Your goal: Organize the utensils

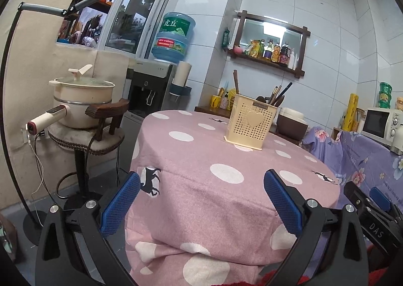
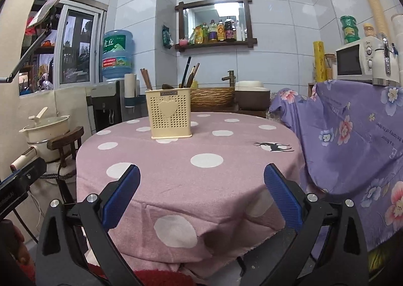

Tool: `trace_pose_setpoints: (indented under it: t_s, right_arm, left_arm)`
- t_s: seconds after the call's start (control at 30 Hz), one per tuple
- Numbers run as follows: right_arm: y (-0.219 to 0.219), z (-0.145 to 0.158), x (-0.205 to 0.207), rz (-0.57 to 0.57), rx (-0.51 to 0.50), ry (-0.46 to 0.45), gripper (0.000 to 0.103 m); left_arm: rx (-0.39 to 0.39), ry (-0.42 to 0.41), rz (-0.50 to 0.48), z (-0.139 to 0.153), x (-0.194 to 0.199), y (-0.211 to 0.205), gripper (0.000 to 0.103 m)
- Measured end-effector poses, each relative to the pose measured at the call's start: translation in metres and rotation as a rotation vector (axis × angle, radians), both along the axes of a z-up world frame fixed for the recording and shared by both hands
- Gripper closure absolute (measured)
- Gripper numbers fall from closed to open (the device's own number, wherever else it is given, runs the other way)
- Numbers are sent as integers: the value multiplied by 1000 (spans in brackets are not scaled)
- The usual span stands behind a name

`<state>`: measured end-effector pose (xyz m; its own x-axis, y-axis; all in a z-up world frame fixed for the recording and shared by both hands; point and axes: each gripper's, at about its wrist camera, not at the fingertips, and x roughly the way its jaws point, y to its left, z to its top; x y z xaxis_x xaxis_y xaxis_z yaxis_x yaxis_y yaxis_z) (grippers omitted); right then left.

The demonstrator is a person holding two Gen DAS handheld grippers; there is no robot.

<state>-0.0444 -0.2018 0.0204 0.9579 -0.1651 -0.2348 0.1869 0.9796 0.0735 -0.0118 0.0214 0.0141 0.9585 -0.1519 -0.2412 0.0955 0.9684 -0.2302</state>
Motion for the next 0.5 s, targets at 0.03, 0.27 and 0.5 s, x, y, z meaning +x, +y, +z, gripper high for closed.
trace_pose_setpoints:
  t_s: [0.03,0.27,0.5]
  right_arm:
    - [0,0,0,7,0,1,6]
    - [3,0,5,26,-2,11,6]
    - [3,1,6,28,-2,13,6]
  left_arm:
    - [3,-1,-2,0,-1,-1,5]
    - [9,5,-5,-3,-2,-1,5]
    - [18,10,-8,-3,-1,0,5]
